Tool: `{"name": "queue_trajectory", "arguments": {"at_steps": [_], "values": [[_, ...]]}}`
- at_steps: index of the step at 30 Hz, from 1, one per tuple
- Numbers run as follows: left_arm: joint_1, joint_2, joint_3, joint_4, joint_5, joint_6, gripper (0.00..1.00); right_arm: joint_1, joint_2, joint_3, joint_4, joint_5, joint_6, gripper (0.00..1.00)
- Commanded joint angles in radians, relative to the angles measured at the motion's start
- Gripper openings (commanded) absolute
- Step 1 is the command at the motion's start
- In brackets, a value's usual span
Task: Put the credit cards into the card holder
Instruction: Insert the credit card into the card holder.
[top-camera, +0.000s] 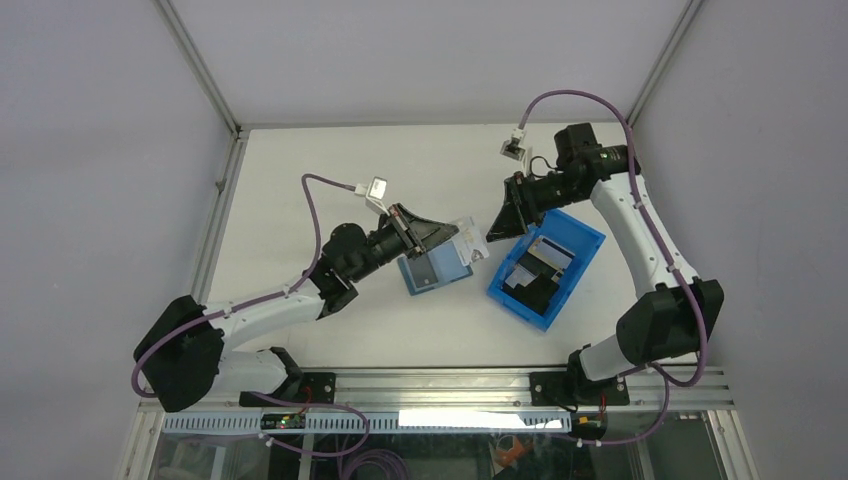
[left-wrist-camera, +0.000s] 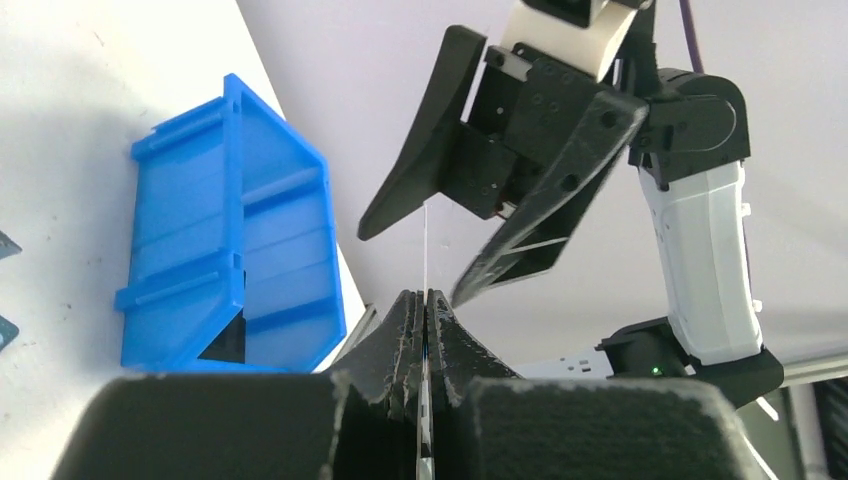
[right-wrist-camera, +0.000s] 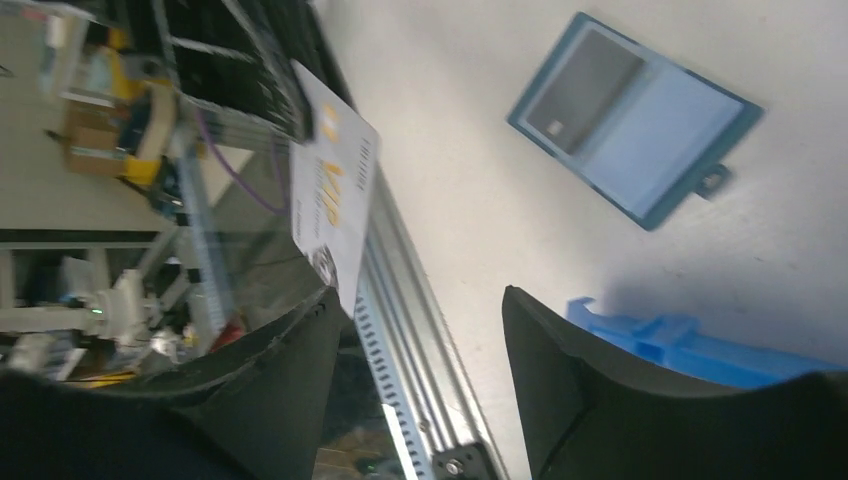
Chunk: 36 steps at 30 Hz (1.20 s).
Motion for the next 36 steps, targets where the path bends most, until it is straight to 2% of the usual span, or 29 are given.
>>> {"name": "queue_trajectory", "arguments": {"at_steps": [1, 5, 11, 20, 23, 36], "values": [[0.025, 0.056, -0.008, 0.130, 0.039, -0.144, 0.00, 0.004, 0.012, 0.009, 0.110, -0.219, 0.220, 0.64], [0.031, 0.110, 0.011, 0.204, 0.122, -0.148, 0.00, 0.025, 0.006, -0.022, 0.136, -0.249, 0.276, 0.64], [0.031, 0.185, 0.043, 0.331, 0.204, -0.131, 0.00, 0.047, -0.029, -0.134, 0.286, -0.263, 0.426, 0.62], [0.031, 0.224, 0.044, 0.405, 0.233, -0.142, 0.00, 0.049, -0.004, -0.108, 0.351, -0.368, 0.517, 0.35], [0.033, 0.222, 0.035, 0.408, 0.235, -0.141, 0.00, 0.049, 0.002, -0.102, 0.350, -0.387, 0.517, 0.30], [0.083, 0.204, 0.011, 0.435, 0.335, -0.171, 0.00, 0.045, -0.018, -0.099, 0.241, -0.346, 0.377, 0.28]]}}
